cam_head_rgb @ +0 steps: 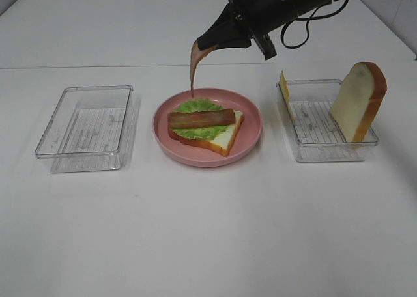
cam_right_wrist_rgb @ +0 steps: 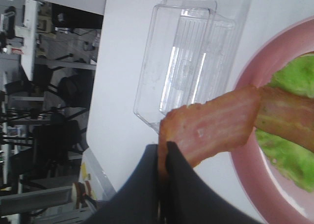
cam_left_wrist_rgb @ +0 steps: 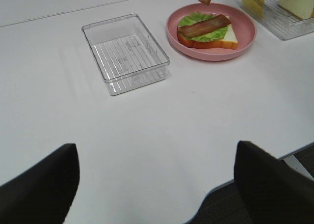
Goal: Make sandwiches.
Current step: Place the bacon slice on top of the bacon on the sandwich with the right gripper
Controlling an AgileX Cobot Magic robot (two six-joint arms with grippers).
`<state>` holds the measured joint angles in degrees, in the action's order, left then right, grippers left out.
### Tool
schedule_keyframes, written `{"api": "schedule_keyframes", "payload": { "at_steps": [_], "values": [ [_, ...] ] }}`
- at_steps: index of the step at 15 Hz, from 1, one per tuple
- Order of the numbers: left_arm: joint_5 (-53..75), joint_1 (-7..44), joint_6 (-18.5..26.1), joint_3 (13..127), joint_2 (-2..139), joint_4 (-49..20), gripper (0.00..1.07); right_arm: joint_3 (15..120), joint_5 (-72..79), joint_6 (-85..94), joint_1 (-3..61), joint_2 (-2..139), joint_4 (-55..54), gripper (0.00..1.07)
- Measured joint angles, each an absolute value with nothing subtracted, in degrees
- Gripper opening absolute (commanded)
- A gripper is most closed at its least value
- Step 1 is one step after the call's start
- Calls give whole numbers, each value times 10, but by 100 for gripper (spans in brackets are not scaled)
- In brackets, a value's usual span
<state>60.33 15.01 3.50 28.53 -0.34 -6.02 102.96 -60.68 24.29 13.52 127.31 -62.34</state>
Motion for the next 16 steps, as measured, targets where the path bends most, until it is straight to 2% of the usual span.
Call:
{"api": "schedule_keyframes", "payload": {
  "at_steps": [3,7,10,16],
  "values": [
    [603,150,35,285,-3,-60,81,1030,-586,260,135,1323,-697,0],
    [603,150,35,285,-3,-60,81,1027,-572,243,135,1357,-696,0],
    [603,150,35,285,-3,-60,81,1026,-566,212,135,1365,-650,0],
    [603,150,35,285,-3,-60,81,1028,-541,111,135,1336,-455,0]
  ]
}}
